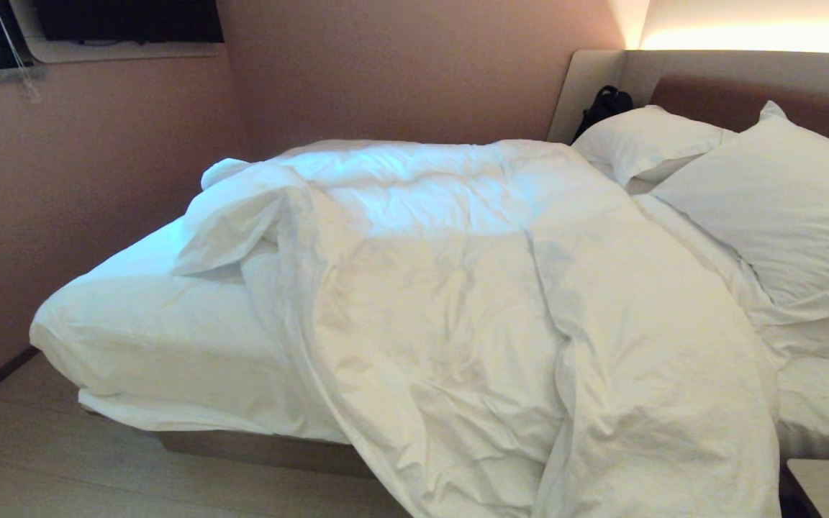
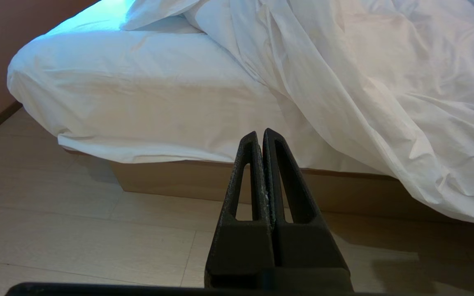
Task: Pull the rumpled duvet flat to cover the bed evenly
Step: Flatten the corners of the folded blanket
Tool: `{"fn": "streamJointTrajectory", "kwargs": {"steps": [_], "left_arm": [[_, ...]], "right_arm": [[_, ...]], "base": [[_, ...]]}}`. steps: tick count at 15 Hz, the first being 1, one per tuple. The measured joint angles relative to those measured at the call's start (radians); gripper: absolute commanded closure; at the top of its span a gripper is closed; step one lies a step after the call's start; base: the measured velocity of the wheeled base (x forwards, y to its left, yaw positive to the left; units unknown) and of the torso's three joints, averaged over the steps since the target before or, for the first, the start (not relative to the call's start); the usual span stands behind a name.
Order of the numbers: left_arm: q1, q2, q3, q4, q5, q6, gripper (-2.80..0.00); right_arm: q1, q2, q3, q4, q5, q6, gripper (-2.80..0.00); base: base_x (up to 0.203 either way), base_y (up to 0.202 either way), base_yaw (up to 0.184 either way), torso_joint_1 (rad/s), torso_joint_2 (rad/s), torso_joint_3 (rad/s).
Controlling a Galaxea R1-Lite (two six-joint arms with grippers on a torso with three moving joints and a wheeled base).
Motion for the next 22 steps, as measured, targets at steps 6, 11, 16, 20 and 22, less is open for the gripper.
{"fn": "streamJointTrajectory", "kwargs": {"steps": [6, 11, 16, 20, 22], "left_arm": [[0.000, 0.000, 0.000, 0.000, 0.000, 0.000, 0.00], [0.000, 0.000, 0.000, 0.001, 0.000, 0.000, 0.00], [0.000, 0.000, 0.000, 0.000, 0.000, 0.001, 0.00], [0.000, 0.000, 0.000, 0.001, -0.001, 0.002, 0.00], [0.000, 0.000, 0.000, 0.001, -0.001, 0.002, 0.00]], "right_arm": [[0.000, 0.000, -0.022, 0.006, 0.004, -0.006, 0.00], [0.000, 0.027, -0.167, 0.069, 0.002, 0.001, 0.00], [0.000, 0.172, -0.235, 0.080, -0.043, 0.042, 0.00], [0.004, 0.358, -0.256, 0.030, -0.086, 0.130, 0.00], [0.006, 0.473, -0.257, -0.007, -0.089, 0.181, 0.00]], "base": [[0.000, 0.000, 0.000, 0.000, 0.00, 0.000], [0.000, 0.000, 0.000, 0.000, 0.00, 0.000], [0.000, 0.000, 0.000, 0.000, 0.00, 0.000], [0.000, 0.000, 0.000, 0.000, 0.00, 0.000], [0.000, 0.000, 0.000, 0.000, 0.00, 0.000]]}}
